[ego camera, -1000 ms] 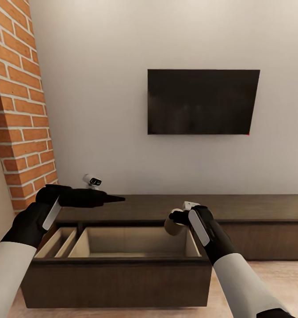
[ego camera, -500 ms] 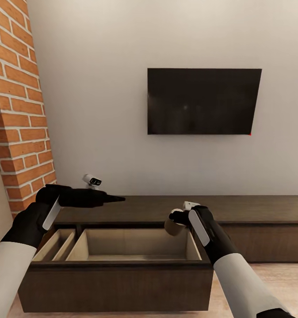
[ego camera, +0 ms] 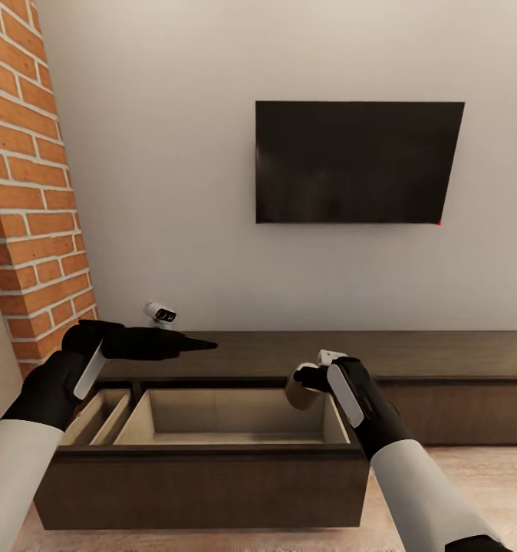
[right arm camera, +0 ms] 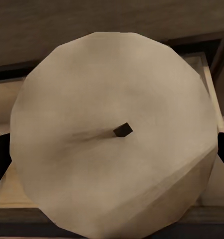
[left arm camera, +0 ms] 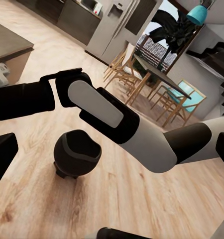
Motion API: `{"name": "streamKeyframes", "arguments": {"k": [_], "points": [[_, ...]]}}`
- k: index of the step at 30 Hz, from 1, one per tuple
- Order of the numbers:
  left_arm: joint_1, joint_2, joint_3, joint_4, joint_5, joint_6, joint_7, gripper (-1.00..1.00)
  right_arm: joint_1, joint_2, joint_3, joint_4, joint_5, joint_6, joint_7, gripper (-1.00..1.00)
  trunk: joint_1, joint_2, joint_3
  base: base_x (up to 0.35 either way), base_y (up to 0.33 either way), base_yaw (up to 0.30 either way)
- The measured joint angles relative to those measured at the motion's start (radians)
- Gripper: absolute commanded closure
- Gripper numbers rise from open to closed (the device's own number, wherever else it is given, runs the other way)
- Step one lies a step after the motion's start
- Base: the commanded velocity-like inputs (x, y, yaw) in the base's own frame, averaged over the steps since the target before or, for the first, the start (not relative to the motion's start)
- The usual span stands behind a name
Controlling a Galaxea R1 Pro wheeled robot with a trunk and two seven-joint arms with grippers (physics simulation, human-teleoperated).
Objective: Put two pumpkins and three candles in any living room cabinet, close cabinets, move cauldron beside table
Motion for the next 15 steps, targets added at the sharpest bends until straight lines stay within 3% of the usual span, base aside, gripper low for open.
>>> {"name": "streamKeyframes", "arguments": {"k": [15], "points": [[0.000,0.000,0.000,0.000,0.000,0.000,0.000,-1.00,0.000,0.000,0.001,0.005,0.002,0.000,0.000,1.00,0.007,-0.004,-0.058,0.000,0.000,0.000]]}}
